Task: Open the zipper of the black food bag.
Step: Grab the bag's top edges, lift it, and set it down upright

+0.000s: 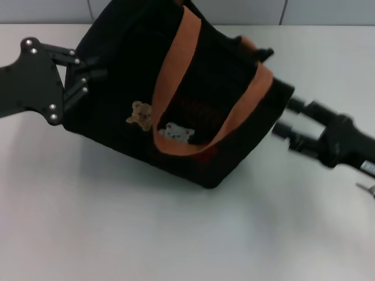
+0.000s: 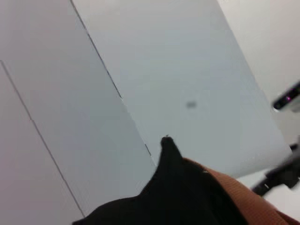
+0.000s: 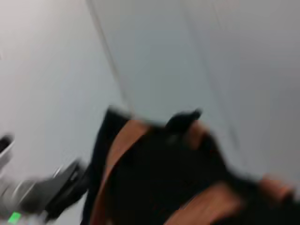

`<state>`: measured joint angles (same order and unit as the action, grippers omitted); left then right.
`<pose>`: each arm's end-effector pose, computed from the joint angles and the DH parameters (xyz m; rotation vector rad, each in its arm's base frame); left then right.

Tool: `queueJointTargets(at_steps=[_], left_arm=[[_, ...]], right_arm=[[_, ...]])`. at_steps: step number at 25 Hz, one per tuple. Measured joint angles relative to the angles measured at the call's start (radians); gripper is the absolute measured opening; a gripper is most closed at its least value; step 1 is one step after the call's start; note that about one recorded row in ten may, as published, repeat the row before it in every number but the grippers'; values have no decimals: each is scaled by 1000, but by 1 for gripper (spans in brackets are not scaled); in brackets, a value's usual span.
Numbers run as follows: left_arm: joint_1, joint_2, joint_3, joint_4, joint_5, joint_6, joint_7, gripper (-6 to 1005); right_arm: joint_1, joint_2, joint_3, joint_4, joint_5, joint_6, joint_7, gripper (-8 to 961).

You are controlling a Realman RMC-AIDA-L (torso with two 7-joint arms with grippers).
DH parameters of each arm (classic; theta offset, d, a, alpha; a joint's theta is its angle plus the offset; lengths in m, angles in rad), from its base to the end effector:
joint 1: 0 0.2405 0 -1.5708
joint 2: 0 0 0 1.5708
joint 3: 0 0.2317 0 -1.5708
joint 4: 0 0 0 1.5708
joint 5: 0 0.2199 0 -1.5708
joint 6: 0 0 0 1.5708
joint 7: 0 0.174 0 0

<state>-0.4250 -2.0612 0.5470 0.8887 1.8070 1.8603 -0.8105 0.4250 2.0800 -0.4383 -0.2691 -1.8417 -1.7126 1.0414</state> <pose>-0.2199 0.3129 0.0732 -2.4656 0.3760 -0.7775 0.2523 0.2826 -0.0258 -2.3954 0.6880 1.2382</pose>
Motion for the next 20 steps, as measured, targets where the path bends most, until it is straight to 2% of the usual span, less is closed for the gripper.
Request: queueJointTargets(at_steps=[5,8,15,20], left_arm=[[-12,-2,6,41,0,6,-15,79],[-19,-2,15,42,0,1,-9,78],[-26,-6,17,37,-23,1,9,74],[-35,-8,33,35,-57,8,12,74]], right_arm=[[-8,0,0,1,118,7,38,829],[26,1,-28,13,113,30,39,829],[147,7,-293,126,102,164,33,828],[227,12,-346,231,105,212,-6,828]])
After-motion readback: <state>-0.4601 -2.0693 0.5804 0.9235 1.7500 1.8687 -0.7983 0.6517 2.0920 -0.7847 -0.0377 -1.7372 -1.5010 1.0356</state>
